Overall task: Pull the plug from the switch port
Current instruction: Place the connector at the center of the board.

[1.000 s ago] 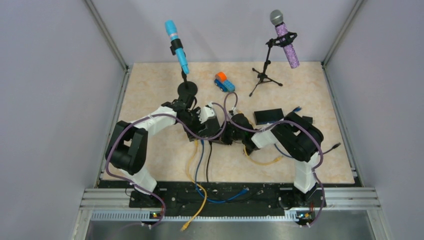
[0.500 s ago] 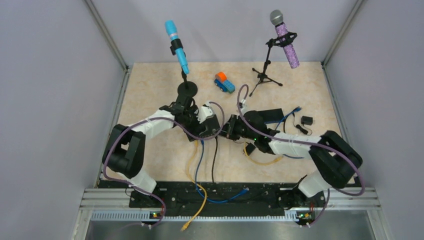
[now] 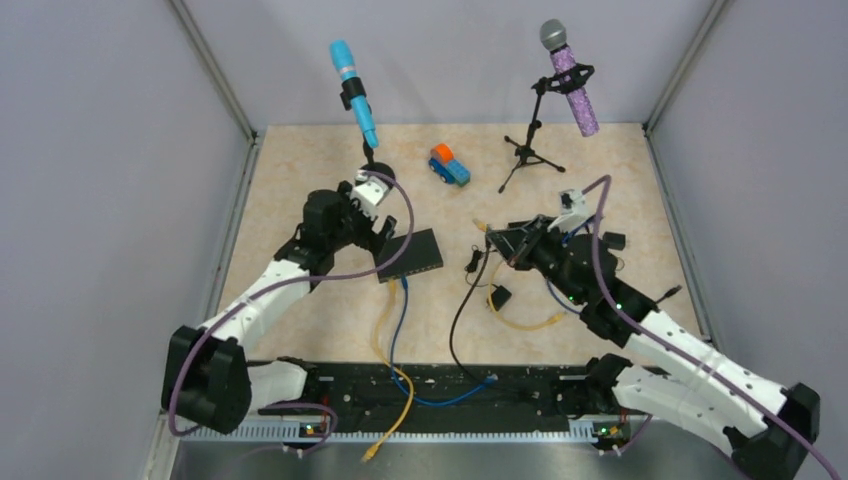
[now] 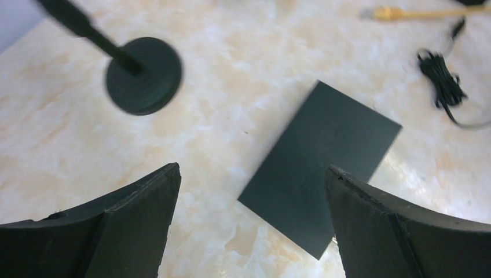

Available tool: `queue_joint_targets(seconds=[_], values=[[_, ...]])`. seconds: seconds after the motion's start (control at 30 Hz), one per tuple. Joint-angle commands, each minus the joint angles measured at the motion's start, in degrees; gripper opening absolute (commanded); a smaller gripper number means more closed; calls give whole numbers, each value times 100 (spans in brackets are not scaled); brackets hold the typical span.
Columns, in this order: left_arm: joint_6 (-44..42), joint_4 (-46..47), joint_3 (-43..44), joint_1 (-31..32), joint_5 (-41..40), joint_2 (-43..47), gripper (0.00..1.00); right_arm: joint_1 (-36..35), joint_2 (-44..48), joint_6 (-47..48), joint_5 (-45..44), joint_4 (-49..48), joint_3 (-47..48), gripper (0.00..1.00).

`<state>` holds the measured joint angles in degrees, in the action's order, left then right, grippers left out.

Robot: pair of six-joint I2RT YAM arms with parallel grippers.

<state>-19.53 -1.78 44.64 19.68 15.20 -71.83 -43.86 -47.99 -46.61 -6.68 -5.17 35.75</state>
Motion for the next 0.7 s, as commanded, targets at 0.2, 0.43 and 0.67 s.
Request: queue_joint_targets(seconds=[0.2, 0.43, 0.67], values=[[2291, 1215, -393, -937, -572, 1176, 99, -44, 1190, 1484, -2005, 2878, 1866, 0], [2383, 834, -266, -1150, -407, 1336, 99, -44, 457, 1761, -2054, 3678, 2964, 0], [2270, 470, -93, -1160, -352, 1344, 99, 113, -1027, 1487, -903, 3748, 3661, 0]])
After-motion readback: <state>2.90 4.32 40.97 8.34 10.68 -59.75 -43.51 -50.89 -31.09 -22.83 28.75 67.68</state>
